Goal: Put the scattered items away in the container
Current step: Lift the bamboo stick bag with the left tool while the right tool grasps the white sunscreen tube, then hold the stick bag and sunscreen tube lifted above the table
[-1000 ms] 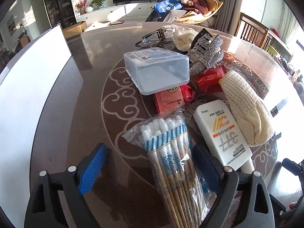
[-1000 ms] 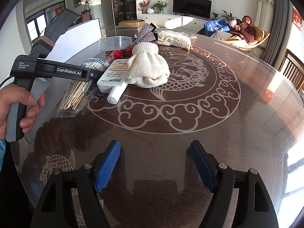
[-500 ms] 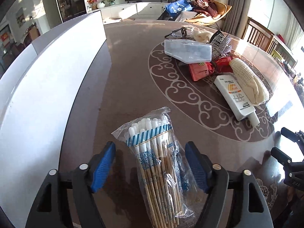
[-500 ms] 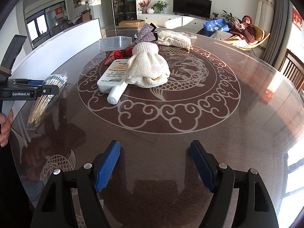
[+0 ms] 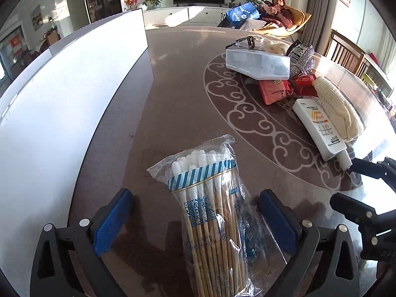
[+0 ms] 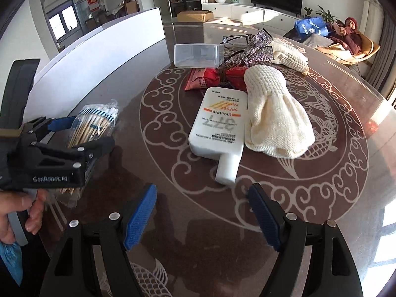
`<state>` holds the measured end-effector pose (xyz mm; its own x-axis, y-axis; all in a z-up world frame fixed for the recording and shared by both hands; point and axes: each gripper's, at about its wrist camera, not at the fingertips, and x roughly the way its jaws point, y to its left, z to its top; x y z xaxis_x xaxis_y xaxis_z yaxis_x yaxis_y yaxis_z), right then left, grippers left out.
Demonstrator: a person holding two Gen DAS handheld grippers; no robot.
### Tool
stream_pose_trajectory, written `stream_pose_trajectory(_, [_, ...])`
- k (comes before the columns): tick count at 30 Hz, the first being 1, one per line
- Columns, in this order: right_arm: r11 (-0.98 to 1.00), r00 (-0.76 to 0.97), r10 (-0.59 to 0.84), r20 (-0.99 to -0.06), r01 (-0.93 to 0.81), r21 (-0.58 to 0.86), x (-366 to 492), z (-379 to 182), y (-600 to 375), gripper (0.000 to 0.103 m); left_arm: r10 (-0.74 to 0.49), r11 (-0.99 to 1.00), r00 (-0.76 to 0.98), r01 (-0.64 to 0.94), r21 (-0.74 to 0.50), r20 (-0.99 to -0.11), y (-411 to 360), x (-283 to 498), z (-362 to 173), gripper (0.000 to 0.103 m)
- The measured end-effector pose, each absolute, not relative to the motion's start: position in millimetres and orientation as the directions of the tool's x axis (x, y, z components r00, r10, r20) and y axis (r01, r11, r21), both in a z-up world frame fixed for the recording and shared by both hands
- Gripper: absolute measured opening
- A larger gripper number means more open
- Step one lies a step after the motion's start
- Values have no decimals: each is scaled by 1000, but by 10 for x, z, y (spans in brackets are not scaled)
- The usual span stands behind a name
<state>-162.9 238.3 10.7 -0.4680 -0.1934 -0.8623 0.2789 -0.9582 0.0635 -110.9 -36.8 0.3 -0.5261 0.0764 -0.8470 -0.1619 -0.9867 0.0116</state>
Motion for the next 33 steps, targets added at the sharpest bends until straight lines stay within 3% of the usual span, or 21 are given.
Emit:
stream_pose_trajectory(8, [-961, -479, -138, -867, 275, 1, -2345, 91, 2227, 78, 77, -987, -526, -163, 11, -847, -382, -1106, -14, 103])
stream_pose_trajectory(11, [-961, -501, -142, -854, 277, -2, -2334, 107, 2250, 65, 84, -986, -533, -169, 8, -842, -390, -1072, -2, 103])
stream_pose_trajectory(12, [-961, -511, -147, -847, 276, 0, -2297, 119, 2265, 53, 89, -985, -528, -175, 6, -845, -387, -1070, 7, 101])
stream_pose_trajectory(14, [-957, -519, -159, -840, 291, 1, -2197, 116, 2284, 52, 106, -980, -535, -200, 4, -838, -368, -1023, 56, 79])
stream_pose_trajectory(15, [-954, -526, -162, -835, 301, -4, -2130, 110, 2293, 52, 117, -977, -538, -214, 2, -835, -359, -998, 82, 62])
stream_pose_trajectory(17, [-950, -531, -173, -830, 314, -3, -1972, 103, 2340, 52, 167, -969, -532, -242, -40, -830, -366, -967, 115, 48])
stream_pose_trajectory(18, [-948, -535, -174, -827, 317, -6, -1870, 101, 2374, 52, 207, -963, -522, -256, -79, -827, -379, -944, 129, 35])
stream_pose_trajectory(20, [-948, -550, -172, -817, 319, -16, -1615, 94, 2480, 52, 277, -946, -493, -290, -144, -825, -347, -898, 139, 35])
stream_pose_trajectory(24, [-954, -585, -146, -798, 298, -43, -1257, 89, 2686, 53, 218, -949, -514, -309, -58, -830, -182, -841, 135, 40])
stream_pose_trajectory(26, [-956, -589, -153, -794, 291, -31, -1251, 80, 2745, 56, 175, -959, -527, -283, -23, -832, -157, -858, 108, 59])
stream_pose_trajectory(27, [-960, -590, -154, -793, 280, -22, -1294, 80, 2794, 61, 146, -964, -527, -267, 0, -837, -153, -865, 77, 84])
stream_pose_trajectory(28, [-963, -592, -156, -790, 268, -10, -1293, 68, 2821, 65, 124, -967, -524, -256, 17, -843, -166, -876, 41, 94])
stream_pose_trajectory(33, [-966, -593, -155, -790, 258, -4, -1296, 78, 2843, 66, 125, -968, -528, -250, 13, -840, -226, -874, 16, 97])
